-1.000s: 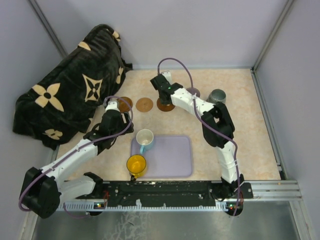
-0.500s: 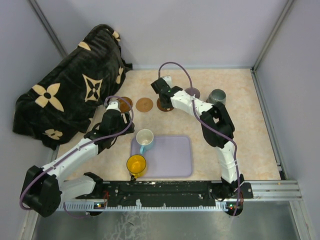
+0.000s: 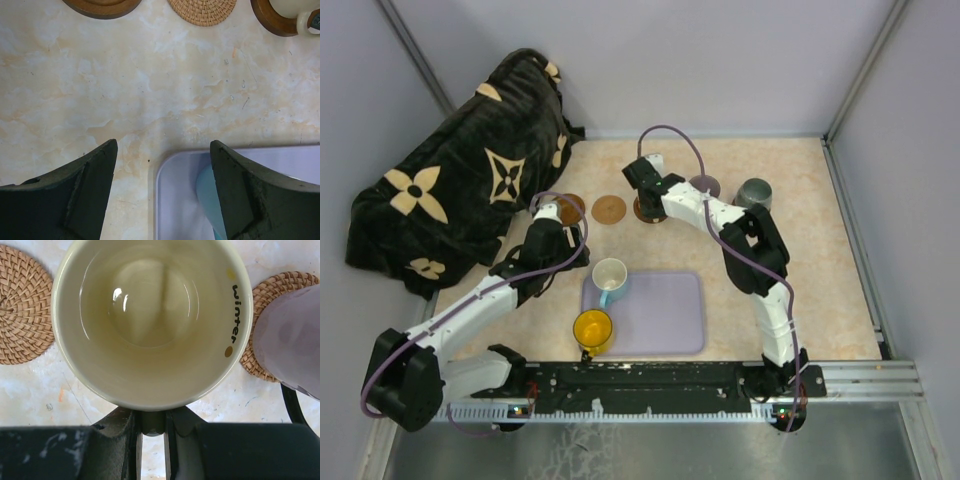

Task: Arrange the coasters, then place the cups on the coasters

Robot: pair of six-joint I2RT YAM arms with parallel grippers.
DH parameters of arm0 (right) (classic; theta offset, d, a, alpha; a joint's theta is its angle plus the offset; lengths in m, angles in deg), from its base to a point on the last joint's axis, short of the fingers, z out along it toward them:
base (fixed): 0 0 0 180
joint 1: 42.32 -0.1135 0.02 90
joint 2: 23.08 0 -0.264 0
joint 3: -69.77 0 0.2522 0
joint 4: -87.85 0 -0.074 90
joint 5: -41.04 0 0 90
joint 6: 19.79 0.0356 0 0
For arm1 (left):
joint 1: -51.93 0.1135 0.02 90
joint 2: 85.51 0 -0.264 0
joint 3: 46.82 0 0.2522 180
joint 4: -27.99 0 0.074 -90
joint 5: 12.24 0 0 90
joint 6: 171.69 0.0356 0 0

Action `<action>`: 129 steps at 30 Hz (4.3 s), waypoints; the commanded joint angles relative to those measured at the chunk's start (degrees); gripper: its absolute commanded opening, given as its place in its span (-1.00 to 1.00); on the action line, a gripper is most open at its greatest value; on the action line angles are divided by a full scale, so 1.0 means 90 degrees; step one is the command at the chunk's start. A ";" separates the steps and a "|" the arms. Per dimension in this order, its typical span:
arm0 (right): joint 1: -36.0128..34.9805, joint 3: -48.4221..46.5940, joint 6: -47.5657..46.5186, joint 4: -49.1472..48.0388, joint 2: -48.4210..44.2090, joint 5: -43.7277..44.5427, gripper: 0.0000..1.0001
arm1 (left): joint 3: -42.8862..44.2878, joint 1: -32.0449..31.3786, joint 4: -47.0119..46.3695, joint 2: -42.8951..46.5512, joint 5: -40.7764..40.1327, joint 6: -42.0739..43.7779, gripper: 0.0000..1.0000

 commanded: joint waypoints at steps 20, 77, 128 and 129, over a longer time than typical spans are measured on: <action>0.0024 0.0054 0.0167 -0.0438 -0.0395 0.0083 -0.01 | -0.0012 0.0038 -0.0125 -0.0031 0.0098 -0.0018 0.62; -0.0362 0.1516 0.0632 -0.0598 -0.1667 0.0132 0.28 | -0.0136 0.0032 -0.0076 0.0813 0.1051 0.0336 0.71; -0.0485 0.4641 0.0998 -0.0438 -0.6392 0.1184 0.34 | 0.0419 -0.2206 0.1569 -0.0169 0.0811 -0.0749 0.60; -0.0481 0.4660 0.0992 -0.0428 -0.6403 0.1187 0.34 | 0.0448 -0.2210 0.1569 -0.0227 0.0768 -0.0781 0.58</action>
